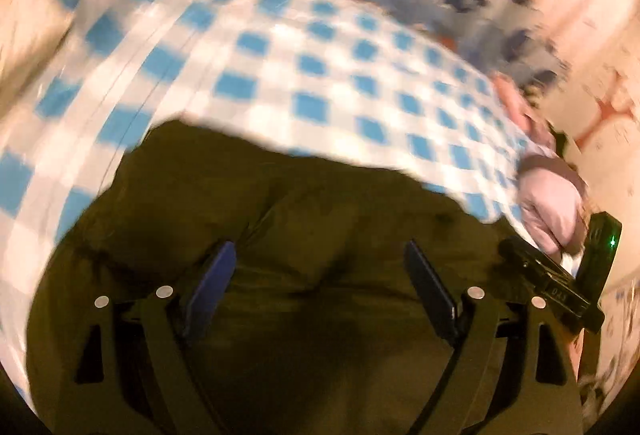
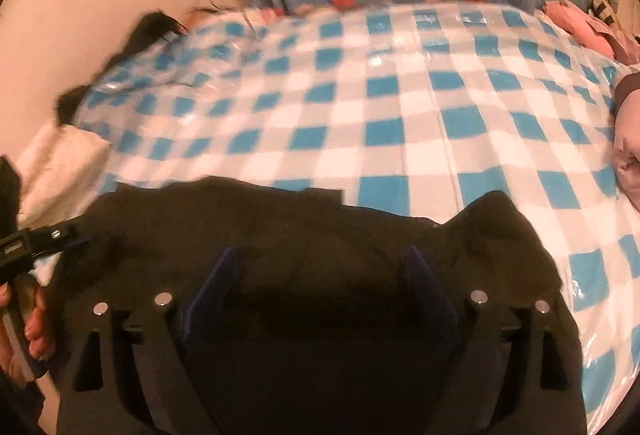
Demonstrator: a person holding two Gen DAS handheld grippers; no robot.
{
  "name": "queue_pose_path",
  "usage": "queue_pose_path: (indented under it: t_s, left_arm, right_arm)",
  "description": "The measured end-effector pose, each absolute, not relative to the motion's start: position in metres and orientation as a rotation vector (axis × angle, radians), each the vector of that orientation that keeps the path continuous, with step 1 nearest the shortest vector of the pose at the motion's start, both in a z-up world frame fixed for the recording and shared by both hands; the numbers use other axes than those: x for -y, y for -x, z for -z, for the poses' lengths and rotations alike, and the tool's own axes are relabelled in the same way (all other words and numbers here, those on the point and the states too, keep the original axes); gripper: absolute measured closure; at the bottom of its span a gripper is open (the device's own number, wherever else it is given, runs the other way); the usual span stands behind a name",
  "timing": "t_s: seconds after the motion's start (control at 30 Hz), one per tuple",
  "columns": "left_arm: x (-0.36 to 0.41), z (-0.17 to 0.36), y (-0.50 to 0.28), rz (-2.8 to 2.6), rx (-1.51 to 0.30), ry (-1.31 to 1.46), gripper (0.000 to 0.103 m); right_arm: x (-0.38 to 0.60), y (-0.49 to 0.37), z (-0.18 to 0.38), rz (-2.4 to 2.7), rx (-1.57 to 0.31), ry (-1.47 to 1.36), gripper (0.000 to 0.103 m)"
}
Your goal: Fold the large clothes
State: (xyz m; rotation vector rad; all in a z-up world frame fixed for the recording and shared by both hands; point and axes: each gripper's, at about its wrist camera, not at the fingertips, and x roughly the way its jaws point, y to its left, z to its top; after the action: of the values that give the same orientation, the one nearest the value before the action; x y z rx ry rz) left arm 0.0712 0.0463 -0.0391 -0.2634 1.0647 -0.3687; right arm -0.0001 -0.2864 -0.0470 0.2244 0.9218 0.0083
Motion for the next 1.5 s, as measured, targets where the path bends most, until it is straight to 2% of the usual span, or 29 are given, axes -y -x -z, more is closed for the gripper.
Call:
queue_pose_path:
  t_s: [0.1, 0.23, 0.3, 0.4, 0.5, 0.6, 0.7, 0.8, 0.9, 1.0, 1.23, 1.5]
  left_arm:
    - [-0.058, 0.067, -0.067, 0.395, -1.055, 0.286, 0.021]
    - [-0.056, 0.074, -0.056, 0.379, -1.040, 0.254, 0.021]
    - [-0.066, 0.062, -0.051, 0.381, -1.035, 0.334, 0.021]
    - [-0.085, 0.035, -0.030, 0.384, -0.947, 0.399, 0.021]
    - [-0.102, 0.039, -0.017, 0.337, -0.925, 0.382, 0.021]
    - [-0.109, 0.071, -0.020, 0.354, -0.966, 0.407, 0.021]
    - [-0.097, 0.075, -0.021, 0.332, -0.988, 0.357, 0.021]
    - [-0.110, 0.061, -0.013, 0.328, -1.003, 0.430, 0.021]
    - [-0.153, 0.028, 0.032, 0.342, -0.930, 0.535, 0.021]
    - [-0.193, 0.019, 0.077, 0.328, -0.937, 0.592, 0.021]
    - [-0.231, 0.061, 0.146, 0.334, -1.068, 0.836, 0.019]
    - [-0.190, 0.120, 0.145, 0.353, -1.120, 1.073, 0.018]
  right_arm:
    - [0.292, -0.018, 0.085, -0.026, -1.003, -0.284, 0.017]
    - [0.285, -0.030, 0.096, -0.020, -1.045, -0.250, 0.015]
    - [0.288, -0.025, 0.087, -0.029, -1.061, -0.260, 0.015]
    - [0.298, 0.009, 0.052, -0.027, -0.968, -0.244, 0.014]
    - [0.316, 0.043, 0.039, 0.034, -0.918, -0.227, 0.013]
    - [0.342, 0.050, 0.077, 0.070, -0.981, -0.289, 0.012]
    - [0.354, 0.048, 0.097, 0.057, -0.985, -0.349, 0.011]
    - [0.349, 0.055, 0.081, 0.058, -1.000, -0.358, 0.011]
    - [0.336, 0.096, 0.047, -0.013, -0.913, -0.359, 0.011]
    - [0.313, 0.141, 0.022, -0.087, -0.869, -0.298, 0.009]
    - [0.284, 0.188, 0.029, -0.182, -0.924, -0.311, 0.009]
    - [0.295, 0.202, 0.055, -0.145, -0.969, -0.437, 0.008]
